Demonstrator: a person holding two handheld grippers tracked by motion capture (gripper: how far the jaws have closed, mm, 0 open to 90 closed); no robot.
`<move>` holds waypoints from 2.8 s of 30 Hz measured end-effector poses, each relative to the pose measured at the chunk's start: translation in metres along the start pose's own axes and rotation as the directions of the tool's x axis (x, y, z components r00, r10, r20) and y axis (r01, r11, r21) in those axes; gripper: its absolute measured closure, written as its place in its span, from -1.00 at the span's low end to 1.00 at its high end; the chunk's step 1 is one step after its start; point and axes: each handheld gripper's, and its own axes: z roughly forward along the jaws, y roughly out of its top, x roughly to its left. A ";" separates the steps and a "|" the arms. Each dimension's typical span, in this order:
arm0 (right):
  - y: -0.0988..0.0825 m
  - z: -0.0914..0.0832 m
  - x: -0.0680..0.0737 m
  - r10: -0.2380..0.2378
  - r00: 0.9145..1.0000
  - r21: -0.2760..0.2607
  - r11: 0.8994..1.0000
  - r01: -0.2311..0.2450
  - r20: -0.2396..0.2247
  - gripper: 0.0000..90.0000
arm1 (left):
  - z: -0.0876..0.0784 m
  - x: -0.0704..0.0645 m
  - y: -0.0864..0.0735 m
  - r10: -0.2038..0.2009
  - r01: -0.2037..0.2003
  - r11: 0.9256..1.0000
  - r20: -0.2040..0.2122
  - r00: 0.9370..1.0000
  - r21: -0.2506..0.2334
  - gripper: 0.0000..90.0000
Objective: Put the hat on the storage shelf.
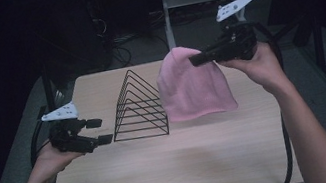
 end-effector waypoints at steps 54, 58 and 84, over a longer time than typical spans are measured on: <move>0.095 0.082 0.012 -0.108 0.987 -0.067 0.993 0.100 -0.123 0.80 | 0.000 0.042 0.071 0.005 -0.002 0.999 0.070 0.998 -0.054 0.82; 0.094 0.089 0.002 -0.083 0.991 -0.070 0.995 0.076 -0.106 0.80 | -0.001 0.049 0.072 0.004 -0.003 0.999 0.023 1.000 -0.043 0.84; 0.078 0.124 -0.024 -0.055 0.996 -0.069 0.996 0.050 -0.076 0.80 | 0.017 0.073 0.068 0.005 0.000 0.999 -0.118 0.993 0.046 0.84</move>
